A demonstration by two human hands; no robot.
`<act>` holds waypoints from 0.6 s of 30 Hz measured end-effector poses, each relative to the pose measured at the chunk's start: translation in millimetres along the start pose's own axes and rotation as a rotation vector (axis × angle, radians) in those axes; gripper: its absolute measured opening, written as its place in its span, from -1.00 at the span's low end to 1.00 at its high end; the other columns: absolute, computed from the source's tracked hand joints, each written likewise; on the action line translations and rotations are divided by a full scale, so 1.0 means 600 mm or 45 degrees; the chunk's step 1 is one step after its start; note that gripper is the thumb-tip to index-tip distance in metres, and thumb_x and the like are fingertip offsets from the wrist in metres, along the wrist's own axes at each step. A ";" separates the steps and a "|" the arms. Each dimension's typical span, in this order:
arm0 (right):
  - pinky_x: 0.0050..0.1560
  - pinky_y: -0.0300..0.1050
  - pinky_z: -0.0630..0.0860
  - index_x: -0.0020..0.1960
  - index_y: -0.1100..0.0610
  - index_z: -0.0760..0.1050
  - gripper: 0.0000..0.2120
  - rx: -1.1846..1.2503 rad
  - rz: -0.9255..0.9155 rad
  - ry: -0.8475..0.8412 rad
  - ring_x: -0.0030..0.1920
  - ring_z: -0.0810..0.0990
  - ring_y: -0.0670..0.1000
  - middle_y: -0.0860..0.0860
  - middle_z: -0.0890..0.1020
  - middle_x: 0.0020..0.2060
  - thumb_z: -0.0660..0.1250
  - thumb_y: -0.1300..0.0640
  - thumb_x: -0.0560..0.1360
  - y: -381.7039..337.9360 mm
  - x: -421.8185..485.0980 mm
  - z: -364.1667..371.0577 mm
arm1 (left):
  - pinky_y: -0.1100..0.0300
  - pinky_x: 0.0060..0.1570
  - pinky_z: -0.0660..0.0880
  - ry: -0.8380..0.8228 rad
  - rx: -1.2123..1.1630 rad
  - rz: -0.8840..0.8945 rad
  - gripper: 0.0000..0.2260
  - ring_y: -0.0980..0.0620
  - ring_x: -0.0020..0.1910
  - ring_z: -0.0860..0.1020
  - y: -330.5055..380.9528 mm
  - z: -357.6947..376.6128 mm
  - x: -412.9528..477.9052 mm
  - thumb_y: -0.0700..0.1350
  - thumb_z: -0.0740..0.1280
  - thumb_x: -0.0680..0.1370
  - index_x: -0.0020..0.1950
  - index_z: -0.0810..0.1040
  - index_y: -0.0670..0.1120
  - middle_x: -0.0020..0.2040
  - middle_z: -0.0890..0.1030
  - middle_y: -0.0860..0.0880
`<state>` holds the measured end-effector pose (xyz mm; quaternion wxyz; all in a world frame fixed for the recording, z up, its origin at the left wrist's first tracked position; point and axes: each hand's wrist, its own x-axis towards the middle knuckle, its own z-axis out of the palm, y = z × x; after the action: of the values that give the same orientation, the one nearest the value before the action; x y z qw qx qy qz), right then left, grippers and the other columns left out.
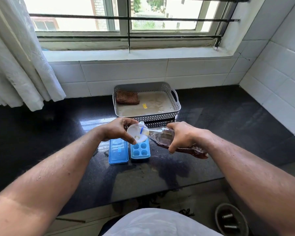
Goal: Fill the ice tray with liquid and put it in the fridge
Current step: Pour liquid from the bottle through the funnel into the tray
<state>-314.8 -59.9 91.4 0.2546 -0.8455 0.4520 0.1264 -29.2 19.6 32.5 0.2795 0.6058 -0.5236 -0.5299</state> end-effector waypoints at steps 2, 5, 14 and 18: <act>-0.12 -0.06 0.63 0.03 -0.06 0.49 -0.40 -0.007 -0.006 -0.001 -0.09 0.61 -0.03 -0.06 0.62 -0.06 0.68 -0.08 0.09 -0.001 0.000 -0.002 | 0.16 -0.06 0.65 0.001 0.003 0.002 -0.34 0.07 -0.03 0.71 0.002 0.000 -0.002 -0.37 0.67 0.25 0.26 0.60 0.04 0.12 0.71 -0.08; -0.20 -0.10 0.57 0.02 -0.06 0.49 -0.41 -0.011 -0.013 0.001 -0.10 0.60 -0.05 -0.08 0.61 -0.07 0.68 -0.07 0.09 -0.001 -0.001 -0.003 | 0.18 -0.08 0.64 0.006 0.010 -0.008 -0.31 0.11 -0.06 0.71 0.002 0.001 -0.005 -0.38 0.66 0.26 0.32 0.58 0.00 0.12 0.70 -0.07; -0.29 -0.16 0.45 0.02 -0.07 0.46 -0.38 -0.038 -0.029 0.015 -0.13 0.56 -0.10 -0.11 0.58 -0.10 0.69 -0.09 0.08 -0.006 -0.007 -0.004 | 0.19 -0.11 0.64 0.024 -0.009 -0.002 -0.35 0.11 -0.08 0.70 0.000 0.004 -0.012 -0.40 0.65 0.26 0.27 0.60 0.01 0.00 0.74 0.03; -0.27 -0.17 0.45 0.04 -0.06 0.45 -0.36 -0.044 -0.030 0.018 -0.13 0.55 -0.11 -0.13 0.56 -0.10 0.70 -0.08 0.08 -0.007 -0.009 -0.005 | 0.15 -0.06 0.65 0.023 -0.011 -0.003 -0.32 0.07 -0.04 0.71 -0.001 0.003 -0.015 -0.35 0.68 0.24 0.29 0.61 0.00 0.05 0.73 0.00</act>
<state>-314.3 -55.5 98.0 0.2382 -0.8559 0.4416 0.1250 -29.7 28.4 34.8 0.2862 0.6100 -0.5179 -0.5270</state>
